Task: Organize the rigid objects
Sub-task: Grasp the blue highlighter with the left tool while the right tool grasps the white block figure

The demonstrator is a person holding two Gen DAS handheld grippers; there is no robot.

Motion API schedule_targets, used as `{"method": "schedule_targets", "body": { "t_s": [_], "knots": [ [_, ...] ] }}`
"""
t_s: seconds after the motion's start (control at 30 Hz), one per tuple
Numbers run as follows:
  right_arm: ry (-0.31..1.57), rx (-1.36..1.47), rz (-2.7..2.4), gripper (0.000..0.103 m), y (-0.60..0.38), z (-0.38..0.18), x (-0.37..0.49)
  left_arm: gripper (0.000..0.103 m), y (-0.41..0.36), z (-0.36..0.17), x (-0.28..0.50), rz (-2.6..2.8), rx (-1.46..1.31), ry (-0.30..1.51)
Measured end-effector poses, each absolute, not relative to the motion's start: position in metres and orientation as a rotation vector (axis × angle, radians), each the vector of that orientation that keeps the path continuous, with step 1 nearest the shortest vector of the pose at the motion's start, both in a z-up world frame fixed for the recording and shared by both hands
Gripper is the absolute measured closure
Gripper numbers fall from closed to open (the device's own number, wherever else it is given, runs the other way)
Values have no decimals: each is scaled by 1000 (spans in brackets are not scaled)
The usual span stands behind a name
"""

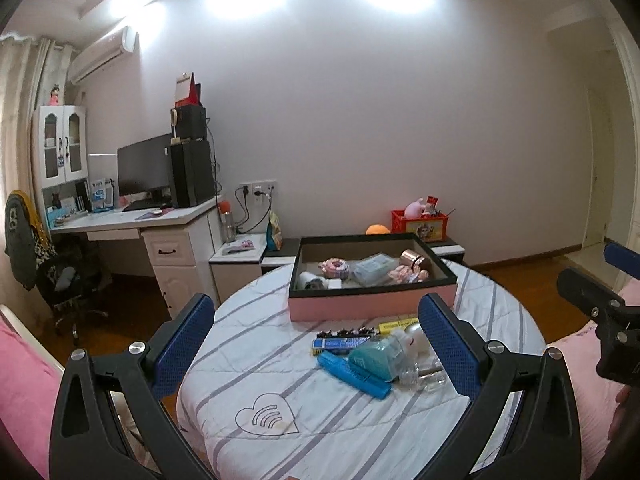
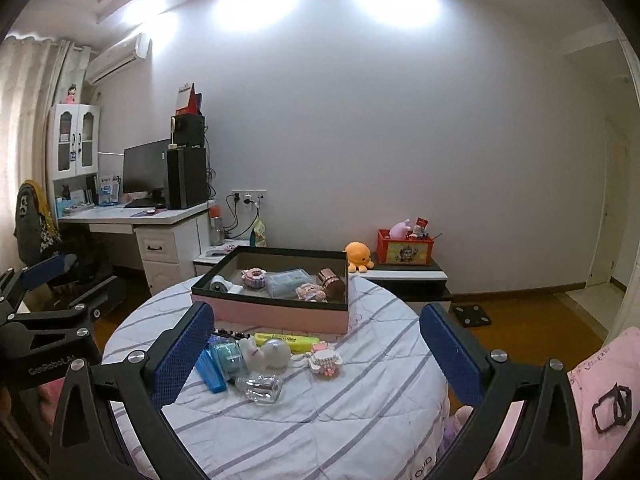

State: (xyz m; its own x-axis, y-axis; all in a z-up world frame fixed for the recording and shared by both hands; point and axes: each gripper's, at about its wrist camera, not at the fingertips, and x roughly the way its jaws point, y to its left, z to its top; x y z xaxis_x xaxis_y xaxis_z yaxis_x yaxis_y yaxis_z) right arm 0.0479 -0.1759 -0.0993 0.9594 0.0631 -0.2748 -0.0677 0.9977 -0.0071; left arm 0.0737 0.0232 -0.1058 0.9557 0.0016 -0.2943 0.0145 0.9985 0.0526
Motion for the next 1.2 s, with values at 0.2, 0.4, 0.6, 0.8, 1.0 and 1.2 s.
{"method": "schedule_targets", "body": {
  "t_s": [0.2, 0.4, 0.6, 0.8, 1.0, 1.2],
  "knots": [
    [346, -11, 56, 0, -180, -118, 60, 0, 36, -127, 88, 15, 44, 375],
    [447, -1, 65, 0, -175, -149, 83, 0, 44, -153, 103, 16, 48, 446],
    [559, -10, 77, 0, -166, -182, 113, 0, 47, -175, 119, 11, 64, 521],
    [642, 12, 72, 0, -166, -204, 147, 0, 53, -189, 136, 15, 53, 571],
    [701, 6, 17, 0, -186, -211, 189, 0, 52, -200, 151, -7, 48, 609],
    [784, 3, 65, 0, -191, -223, 221, 0, 28, -217, 170, -100, 37, 691]
  ]
}}
